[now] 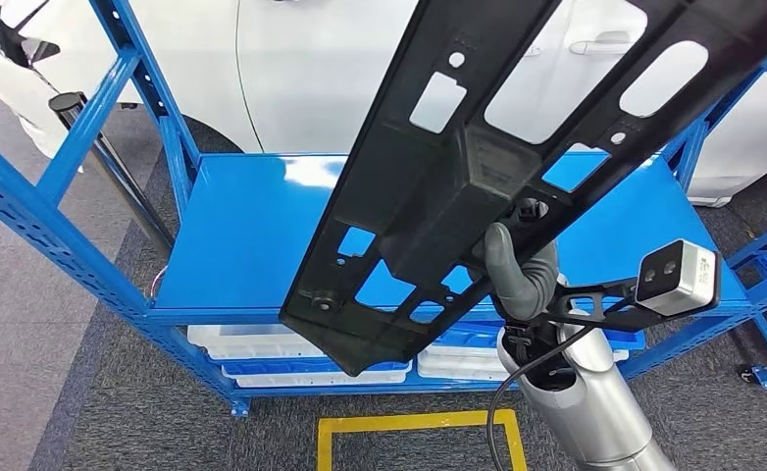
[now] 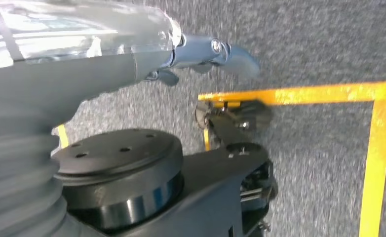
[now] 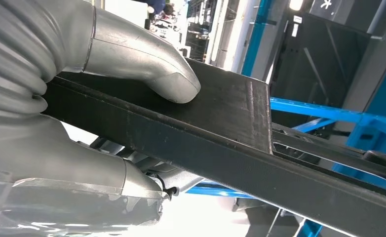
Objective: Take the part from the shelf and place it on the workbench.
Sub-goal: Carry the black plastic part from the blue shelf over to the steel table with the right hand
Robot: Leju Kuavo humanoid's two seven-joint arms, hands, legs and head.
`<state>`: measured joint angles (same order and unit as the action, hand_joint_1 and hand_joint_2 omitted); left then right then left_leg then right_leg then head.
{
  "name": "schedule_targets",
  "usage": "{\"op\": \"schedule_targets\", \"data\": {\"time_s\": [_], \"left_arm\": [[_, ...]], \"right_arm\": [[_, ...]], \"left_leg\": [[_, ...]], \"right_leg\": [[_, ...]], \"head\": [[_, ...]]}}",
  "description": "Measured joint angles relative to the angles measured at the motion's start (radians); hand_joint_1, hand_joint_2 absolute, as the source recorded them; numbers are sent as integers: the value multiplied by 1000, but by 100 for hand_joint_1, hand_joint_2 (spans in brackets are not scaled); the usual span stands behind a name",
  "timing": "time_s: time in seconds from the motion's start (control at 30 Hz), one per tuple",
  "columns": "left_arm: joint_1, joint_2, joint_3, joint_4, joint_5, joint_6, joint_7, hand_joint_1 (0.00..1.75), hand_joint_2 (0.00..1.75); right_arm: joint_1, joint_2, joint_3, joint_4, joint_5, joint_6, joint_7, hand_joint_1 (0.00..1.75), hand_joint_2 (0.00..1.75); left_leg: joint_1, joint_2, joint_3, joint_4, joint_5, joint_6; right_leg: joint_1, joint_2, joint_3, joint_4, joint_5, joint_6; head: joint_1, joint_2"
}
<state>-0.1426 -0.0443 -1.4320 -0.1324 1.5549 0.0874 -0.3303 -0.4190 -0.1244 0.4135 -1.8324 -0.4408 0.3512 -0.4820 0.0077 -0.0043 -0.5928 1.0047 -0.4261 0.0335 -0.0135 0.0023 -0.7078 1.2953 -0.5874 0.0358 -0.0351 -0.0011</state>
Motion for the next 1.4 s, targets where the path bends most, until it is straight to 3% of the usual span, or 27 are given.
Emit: {"op": "schedule_targets", "data": {"time_s": [0.03, 0.1, 0.17, 0.3, 0.37, 0.43, 0.5, 0.53, 0.63, 0.7, 0.8, 0.83, 0.9, 0.97, 1.0, 1.03, 1.07, 1.13, 1.2, 1.3, 1.33, 1.4], "left_arm": [[0, 0, 1, 0, 0, 0, 0, 0, 175], [0, 0, 4, 0, 0, 0, 0, 0, 175], [0, 0, 7, 0, 0, 0, 0, 0, 175], [0, 0, 9, 0, 0, 0, 0, 0, 175], [-1, 0, 9, 0, 0, -1, 1, 0, 175], [-1, 0, 9, 0, 0, -1, 1, 0, 175], [0, 0, 9, 0, 0, -1, 2, 0, 175], [0, 0, 9, 0, -1, -1, 3, 0, 175], [-3, 0, 9, 0, -2, -3, 6, 0, 175], [-7, 0, 9, 0, -3, -3, 8, 0, 175], [-7, 0, 9, 0, -4, -3, 11, 0, 175], [-8, -1, 9, 0, -4, -3, 11, 0, 175], [-12, -2, 9, 0, -5, -4, 12, 0, 175], [-14, -2, 9, 0, -4, -4, 13, 0, 175], [-14, -2, 9, 0, -4, -4, 13, 0, 175], [-13, -2, 9, 0, -4, -4, 13, 0, 175], [-13, -2, 9, 0, -4, -4, 13, 0, 175], [-14, -3, 9, 0, -4, -4, 14, 0, 175], [-14, -3, 9, 0, -4, -4, 14, 0, 175], [-14, -3, 9, 0, -4, -4, 15, 0, 175], [-14, -3, 9, 0, -4, -4, 15, 0, 175], [-14, -3, 9, 0, -4, -4, 16, 0, 175]], "right_arm": [[0, 0, 1, 2, -1, -3, 2, 175, 175], [0, 0, 3, 3, -3, -9, 6, 175, 175], [0, 1, 5, 3, -4, -9, 7, 175, 175], [2, 4, 7, 3, -6, -10, 8, 175, 175], [3, 6, 7, 3, -6, -10, 8, 175, 175], [5, 8, 7, 2, -6, -10, 7, 175, 175], [8, 9, 7, 2, -6, -10, 8, 175, 175], [9, 9, 7, 2, -6, -10, 8, 175, 175], [10, 9, 7, 2, -6, -11, 8, 175, 175], [10, 9, 6, 2, -6, -13, 8, 175, 175], [16, 8, 3, 2, -6, -14, 7, 175, 175], [18, 7, 1, 2, -5, -14, 6, 175, 175], [19, 7, -3, 3, -5, -14, 6, 175, 175], [19, 7, -4, 6, -6, -14, 6, 175, 175], [19, 7, -4, 8, -7, -13, 6, 175, 175], [19, 7, -5, 11, -8, -13, 7, 175, 175], [19, 7, -5, 12, -9, -12, 8, 175, 175], [18, 7, -6, 14, -9, -11, 8, 175, 175], [17, 7, -7, 15, -10, -10, 8, 175, 175], [17, 7, -11, 17, -10, -9, 8, 175, 175], [17, 7, -11, 18, -10, -9, 8, 175, 175], [17, 8, -12, 18, -10, -8, 8, 175, 175]], "left_leg": [[0, 0, -1, 3, 0, 0], [0, -1, -3, 9, -1, -2], [-4, -2, -8, 16, -1, -10], [-6, -3, -17, 21, 0, -31], [-5, -2, -39, 75, -44, -41], [0, -2, -86, 201, -120, -50], [2, -2, -116, 295, -157, -54], [3, -2, -105, 290, -148, -55], [3, -2, 7, 101, -71, -47], [-1, -3, 46, 22, -54, -38], [-1, -3, 41, 10, -43, -21], [0, -1, 39, 6, -36, -14], [2, 1, 29, 1, -23, -2], [0, 3, 14, 1, -13, 3], [-1, 3, 7, 3, -9, 3], [-2, 4, 0, 5, -6, 2], [-2, 3, -5, 8, -3, 1], [-3, 2, -14, 15, 1, -4], [-6, 1, -21, 20, 7, -13], [-7, 1, -28, 20, 16, -30], [-6, 1, -33, 27, 7, -36], [-4, 1, -59, 96, -51, -47]], "right_leg": [[0, 0, 12, -18, 18, 0], [0, -1, 81, -146, 80, -5], [4, -1, 134, -255, 115, -13], [5, 1, 134, -279, 128, -34], [0, -2, 130, -285, 138, -47], [0, -4, 122, -285, 144, -52], [1, -5, 113, -283, 149, -52], [1, -5, 110, -281, 151, -51], [3, -4, 104, -275, 155, -44], [6, -3, 98, -273, 161, -33], [5, -2, 92, -275, 169, -14], [4, -2, 86, -264, 157, -9], [1, -2, 51, -182, 93, -3], [1, -2, 0, -49, 20, 1], [0, -2, -12, -7, 4, 3], [0, -2, -7, -1, 7, 3], [0, -2, 21, -37, 28, 1], [2, -2, 107, -176, 80, -5], [6, -1, 154, -265, 103, -14], [7, -1, 147, -276, 115, -31], [5, -2, 144, -279, 121, -38], [1, -6, 134, -284, 135, -50]], "head": [[0, 0], [0, 0], [0, 0], [0, 0], [0, 0], [0, 0], [0, 0], [0, 0], [0, 0], [0, 0], [0, 0], [0, 0], [0, 0], [0, 0], [0, 0], [0, 0], [0, 0], [0, 0], [0, 0], [0, 0], [0, 0], [0, 0]]}}
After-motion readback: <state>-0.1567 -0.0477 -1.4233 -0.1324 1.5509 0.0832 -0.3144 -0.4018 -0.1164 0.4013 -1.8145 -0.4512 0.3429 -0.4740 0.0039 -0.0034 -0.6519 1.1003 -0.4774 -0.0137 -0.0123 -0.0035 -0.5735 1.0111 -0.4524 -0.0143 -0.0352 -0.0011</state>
